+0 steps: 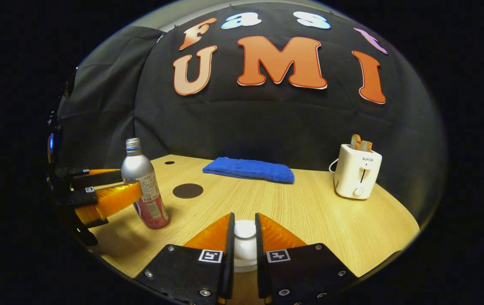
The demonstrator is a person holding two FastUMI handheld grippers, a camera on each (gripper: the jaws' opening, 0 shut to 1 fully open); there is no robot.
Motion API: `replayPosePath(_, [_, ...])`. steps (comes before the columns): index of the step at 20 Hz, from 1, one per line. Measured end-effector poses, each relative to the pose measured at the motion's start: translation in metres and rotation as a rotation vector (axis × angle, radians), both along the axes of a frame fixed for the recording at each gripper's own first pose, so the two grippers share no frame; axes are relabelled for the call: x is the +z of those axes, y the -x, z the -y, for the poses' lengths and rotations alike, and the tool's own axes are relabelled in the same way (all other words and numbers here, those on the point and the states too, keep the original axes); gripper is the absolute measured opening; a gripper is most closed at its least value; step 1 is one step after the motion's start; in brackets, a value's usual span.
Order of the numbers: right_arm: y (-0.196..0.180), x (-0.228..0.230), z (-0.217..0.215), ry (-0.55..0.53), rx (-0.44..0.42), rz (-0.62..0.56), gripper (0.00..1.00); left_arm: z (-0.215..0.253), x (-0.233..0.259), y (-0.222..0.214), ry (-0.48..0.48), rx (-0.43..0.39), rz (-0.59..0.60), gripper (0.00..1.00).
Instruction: Open the teacup lid with one hand, grasp the water bottle and pour water into the teacup with the other hand; after pouring, place the water bottle on the coaster and then close the teacup lid.
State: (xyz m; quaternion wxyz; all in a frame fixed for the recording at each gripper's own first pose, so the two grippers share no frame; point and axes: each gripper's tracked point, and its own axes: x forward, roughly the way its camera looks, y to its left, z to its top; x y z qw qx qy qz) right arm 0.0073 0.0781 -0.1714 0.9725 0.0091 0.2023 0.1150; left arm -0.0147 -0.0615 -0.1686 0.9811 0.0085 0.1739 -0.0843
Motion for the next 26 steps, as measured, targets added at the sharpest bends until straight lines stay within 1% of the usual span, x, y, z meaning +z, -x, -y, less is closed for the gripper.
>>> replayPosePath(1, [0.001,0.003,0.004,-0.002,-0.008,0.005,0.23,0.0,-0.006,-0.001,0.002,0.001,-0.012,0.98])
replayPosePath(2, [0.001,0.006,0.008,-0.005,-0.017,0.008,0.23,0.0,-0.009,-0.003,0.005,0.004,-0.027,0.94])
replayPosePath(3, [0.001,0.008,0.011,-0.008,-0.025,0.009,0.23,0.0,-0.015,-0.004,0.006,0.01,-0.044,0.98])
replayPosePath(5, [0.002,0.012,0.02,-0.008,-0.043,0.018,0.23,0.002,-0.024,-0.005,0.007,0.014,-0.077,0.98])
replayPosePath(6, [0.002,0.016,0.025,-0.006,-0.053,0.024,0.23,0.003,-0.028,-0.006,0.008,0.015,-0.09,1.0])
replayPosePath(7, [0.002,0.017,0.029,-0.005,-0.061,0.029,0.23,0.003,-0.034,-0.006,0.007,0.017,-0.106,0.98])
replayPosePath(13, [0.005,0.03,0.048,-0.01,-0.098,0.057,0.23,0.003,-0.057,-0.006,0.007,0.037,-0.191,0.98])
replayPosePath(14, [0.005,0.032,0.05,-0.009,-0.102,0.059,0.23,0.002,-0.058,-0.007,0.006,0.038,-0.193,0.96])
replayPosePath(15, [0.005,0.033,0.052,-0.011,-0.104,0.061,0.23,0.002,-0.06,-0.009,0.008,0.04,-0.189,0.89])
replayPosePath(18, [0.008,0.035,0.058,-0.007,-0.116,0.065,0.23,0.001,-0.055,-0.008,-0.001,0.048,-0.178,0.83])
replayPosePath(19, [0.009,0.035,0.06,-0.004,-0.118,0.066,0.23,0.0,-0.055,-0.009,-0.017,0.049,-0.168,0.87])
replayPosePath(20, [0.009,0.035,0.062,-0.002,-0.123,0.069,0.23,-0.002,-0.05,-0.009,-0.035,0.046,-0.158,0.82])
replayPosePath(21, [0.009,0.037,0.064,-0.003,-0.125,0.07,0.23,-0.005,-0.045,-0.011,-0.058,0.043,-0.147,0.82])
replayPosePath(22, [0.009,0.038,0.066,-0.005,-0.129,0.073,0.23,-0.007,-0.039,-0.014,-0.087,0.04,-0.129,0.85])
replayPosePath(23, [0.012,0.039,0.069,-0.005,-0.133,0.076,0.23,-0.008,-0.035,-0.019,-0.125,0.037,-0.117,0.82])
replayPosePath(24, [0.012,0.041,0.071,-0.004,-0.137,0.08,0.23,-0.009,-0.032,-0.023,-0.164,0.033,-0.105,0.82])
replayPosePath(25, [0.013,0.042,0.073,-0.003,-0.141,0.084,0.23,-0.009,-0.029,-0.025,-0.201,0.027,-0.093,0.86])
replayPosePath(26, [0.014,0.044,0.075,-0.002,-0.144,0.089,0.23,-0.009,-0.027,-0.026,-0.236,0.018,-0.086,0.82])
